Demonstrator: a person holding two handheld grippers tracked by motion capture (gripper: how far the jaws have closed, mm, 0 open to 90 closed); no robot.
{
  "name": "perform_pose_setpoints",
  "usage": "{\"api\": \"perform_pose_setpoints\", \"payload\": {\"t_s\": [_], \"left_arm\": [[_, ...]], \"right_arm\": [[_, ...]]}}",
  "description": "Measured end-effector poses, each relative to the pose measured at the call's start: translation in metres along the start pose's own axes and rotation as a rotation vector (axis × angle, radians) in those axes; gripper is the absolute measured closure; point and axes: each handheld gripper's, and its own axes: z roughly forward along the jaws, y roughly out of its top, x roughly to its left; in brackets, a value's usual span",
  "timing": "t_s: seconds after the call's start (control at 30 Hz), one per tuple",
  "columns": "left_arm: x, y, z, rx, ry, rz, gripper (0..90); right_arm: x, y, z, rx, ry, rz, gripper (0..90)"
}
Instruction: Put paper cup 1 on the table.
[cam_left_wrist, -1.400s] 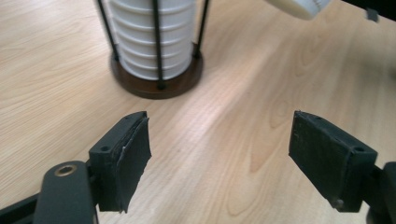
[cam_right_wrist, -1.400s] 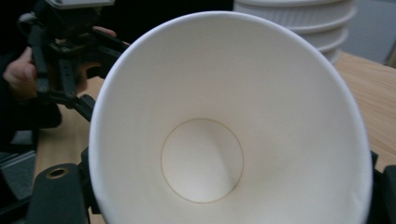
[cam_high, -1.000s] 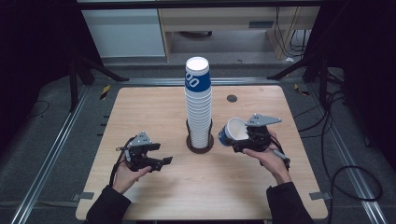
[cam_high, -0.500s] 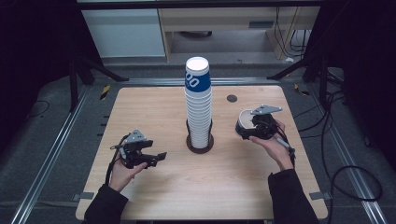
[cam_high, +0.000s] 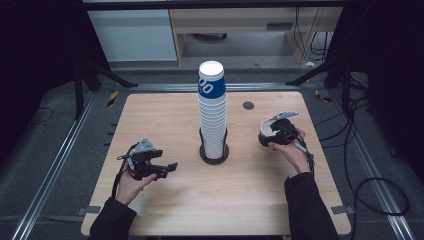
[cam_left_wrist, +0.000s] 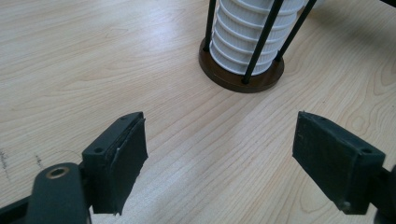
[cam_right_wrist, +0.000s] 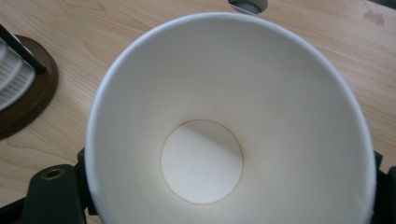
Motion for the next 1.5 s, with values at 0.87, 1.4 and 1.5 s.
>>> {"api": "perform_pose_setpoints", "payload": {"t_s": [0.87, 1.4, 1.5], "left_arm": [[0.001, 0.0, -0.001, 0.004, -0.004, -0.005, 16.5], [0.001, -0.001, 0.0, 0.012, -0.002, -0.005, 16.3], [0.001, -0.001, 0.0, 0.012, -0.003, -0.004, 16.3]], "right_arm": [[0.004, 0.002, -0.005, -0.042, -0.009, 0.0, 5.1], [0.011, 0.018, -0.065, -0.295, 0.045, 0.013, 7.1], [0.016, 0.023, -0.078, -0.338, 0.063, 0.007, 7.1]]}}
